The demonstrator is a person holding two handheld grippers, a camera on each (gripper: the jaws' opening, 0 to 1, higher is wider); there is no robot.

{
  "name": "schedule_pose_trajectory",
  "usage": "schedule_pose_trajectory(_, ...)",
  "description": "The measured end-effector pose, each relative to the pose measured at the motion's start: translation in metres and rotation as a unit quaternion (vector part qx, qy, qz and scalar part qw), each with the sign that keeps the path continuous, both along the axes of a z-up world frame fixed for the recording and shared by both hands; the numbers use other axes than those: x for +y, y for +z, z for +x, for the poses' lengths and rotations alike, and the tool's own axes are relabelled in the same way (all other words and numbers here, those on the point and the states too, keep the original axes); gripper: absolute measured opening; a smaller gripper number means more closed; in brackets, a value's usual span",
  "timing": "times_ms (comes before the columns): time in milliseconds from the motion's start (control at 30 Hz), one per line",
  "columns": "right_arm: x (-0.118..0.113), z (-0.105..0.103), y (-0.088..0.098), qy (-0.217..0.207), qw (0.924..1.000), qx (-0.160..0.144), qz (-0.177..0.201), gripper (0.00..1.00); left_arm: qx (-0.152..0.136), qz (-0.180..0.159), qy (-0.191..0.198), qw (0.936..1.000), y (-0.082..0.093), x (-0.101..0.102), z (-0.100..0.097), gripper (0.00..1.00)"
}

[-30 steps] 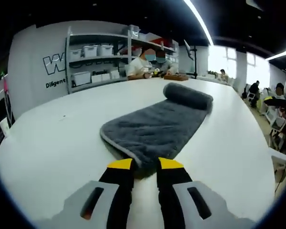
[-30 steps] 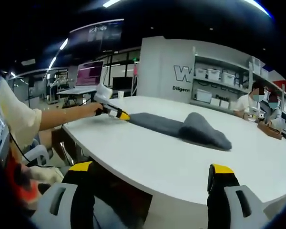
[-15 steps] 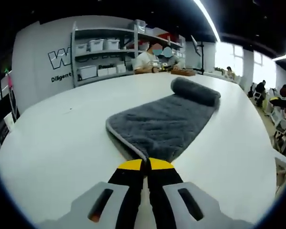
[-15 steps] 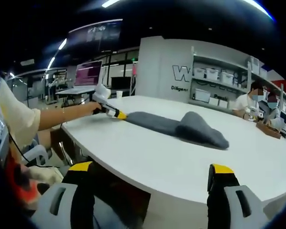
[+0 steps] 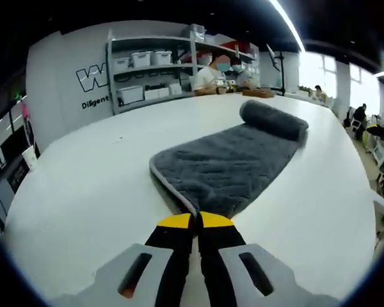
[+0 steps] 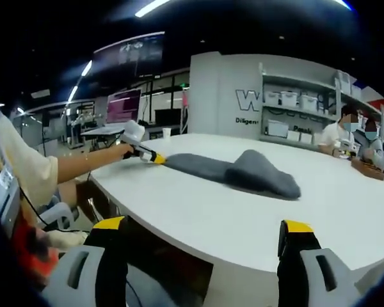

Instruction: Open the folded towel by lifting each exposed corner and separating the folded layers until the towel lies flat within the target outline without major curled edges

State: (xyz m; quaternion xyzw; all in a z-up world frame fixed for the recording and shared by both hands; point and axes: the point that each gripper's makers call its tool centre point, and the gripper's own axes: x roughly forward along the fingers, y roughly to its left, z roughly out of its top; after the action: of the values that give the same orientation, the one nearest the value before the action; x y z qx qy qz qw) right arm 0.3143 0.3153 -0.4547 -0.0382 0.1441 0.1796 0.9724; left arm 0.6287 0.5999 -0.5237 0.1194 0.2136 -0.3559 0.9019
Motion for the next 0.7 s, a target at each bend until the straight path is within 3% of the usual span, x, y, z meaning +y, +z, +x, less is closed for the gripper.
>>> schedule_pose_trajectory(233,-0.003,0.001,-0.008,-0.011,0.9997,0.015,-0.018,0.98,-0.007,0.019,0.028,0.9994,0.0,0.043,-0.006,0.02)
schedule_pose_trajectory(433,0.004,0.003,-0.01,-0.002,0.9996,0.018,-0.022,0.99,-0.003,0.019,0.049,0.9986,0.0,0.073,-0.009,0.02)
schedule_pose_trajectory(500,0.01,0.004,-0.015,0.006,0.9991,0.028,-0.03,0.99,-0.001,0.021,0.065,0.9977,0.001,0.095,-0.013,0.02)
schedule_pose_trajectory(700,0.021,0.005,-0.014,0.02,0.9986,0.032,-0.037,0.99,-0.001,0.024,0.093,0.9954,0.001,0.128,-0.014,0.02)
